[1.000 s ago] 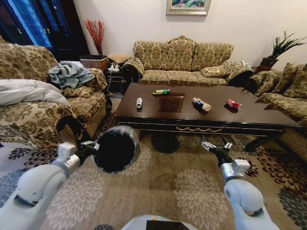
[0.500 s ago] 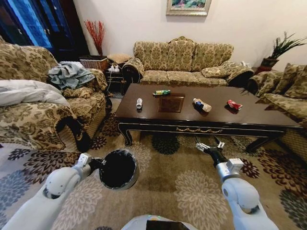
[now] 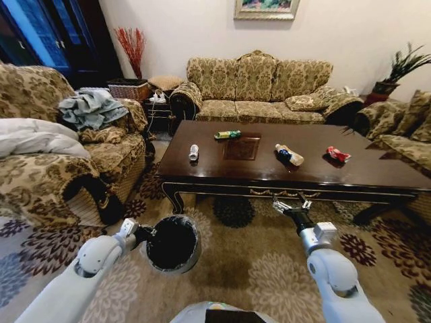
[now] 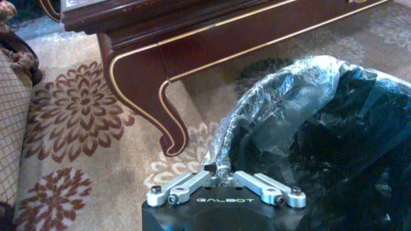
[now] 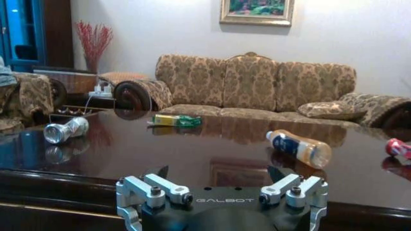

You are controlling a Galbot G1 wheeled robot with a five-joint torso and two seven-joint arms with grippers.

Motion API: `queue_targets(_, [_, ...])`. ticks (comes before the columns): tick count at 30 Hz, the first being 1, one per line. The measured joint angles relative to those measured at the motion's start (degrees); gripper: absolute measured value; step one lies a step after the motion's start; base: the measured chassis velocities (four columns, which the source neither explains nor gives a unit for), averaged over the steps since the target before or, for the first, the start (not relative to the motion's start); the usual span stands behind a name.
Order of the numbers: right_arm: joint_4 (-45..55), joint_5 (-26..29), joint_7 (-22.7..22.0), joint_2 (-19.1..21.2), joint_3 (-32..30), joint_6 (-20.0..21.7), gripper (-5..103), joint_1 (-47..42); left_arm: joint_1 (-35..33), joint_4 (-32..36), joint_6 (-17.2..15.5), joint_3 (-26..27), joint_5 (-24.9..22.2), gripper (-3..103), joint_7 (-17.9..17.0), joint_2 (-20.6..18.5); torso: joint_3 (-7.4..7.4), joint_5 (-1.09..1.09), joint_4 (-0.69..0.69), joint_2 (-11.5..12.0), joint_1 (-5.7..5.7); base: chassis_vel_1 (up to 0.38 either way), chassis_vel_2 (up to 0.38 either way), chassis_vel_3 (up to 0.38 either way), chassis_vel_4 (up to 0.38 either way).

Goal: Move to the front of the table and place the trash on the table into the trash bin.

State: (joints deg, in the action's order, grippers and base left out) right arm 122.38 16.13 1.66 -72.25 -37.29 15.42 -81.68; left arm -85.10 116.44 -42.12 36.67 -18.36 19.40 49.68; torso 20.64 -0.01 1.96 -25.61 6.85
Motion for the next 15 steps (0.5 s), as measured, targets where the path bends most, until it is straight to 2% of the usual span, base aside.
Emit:
queue_targets(4, [-1.4, 3.1, -0.3, 2.3, 1.2, 1.9, 100, 3.1, -0.5, -0.3, 0.0, 0.7, 0.1, 1, 0.4, 0.3, -0.02, 0.01, 0.0, 0.0, -0.02, -0.007, 0.014, 0.001, -0.015])
queue_targets(7, [-3.9, 9.2, -2.7, 6.0, 4.1, 5.0, 100, 9.8, -0.6, -0.5, 0.0, 1.3, 0.0, 1, 0.1, 1.1, -0.03, 0.03, 0.02, 0.0, -0.05, 0.0, 0.0, 0.0, 0.0])
queue_targets(8, [-3.9, 9.2, -2.7, 6.0, 4.1, 5.0, 100, 9.8, -0.6, -0.5, 0.0, 1.3, 0.0, 1, 0.1, 1.1, -0.03, 0.03, 0.02, 0.0, -0.05, 0.0, 0.0, 0.0, 0.0])
queue_targets(10, [-6.0, 13.7, -4.9, 8.3, 7.1, 6.2, 100, 15.3, -0.6, -0.5, 0.0, 1.4, -0.1, 1, -0.5, 1.7, -0.03, 0.01, 0.0, 0.0, -0.05, 0.0, 0.0, 0.0, 0.0])
queue_targets(11, [-6.0, 13.7, -4.9, 8.3, 7.1, 6.2, 100, 15.3, -0.6, -0.5, 0.0, 1.4, -0.1, 1, -0.5, 1.7, -0.03, 0.01, 0.0, 0.0, -0.05, 0.0, 0.0, 0.0, 0.0])
queue_targets(15, [-13.1, 20.0, -8.9, 10.7, 17.8, 7.4, 100, 29.0, -1.2, 0.0, 0.0, 2.3, 0.1, 1, -1.4, 2.9, -0.01, 0.01, 0.0, 0.0, -0.02, 0.0, 0.0, 0.0, 0.0])
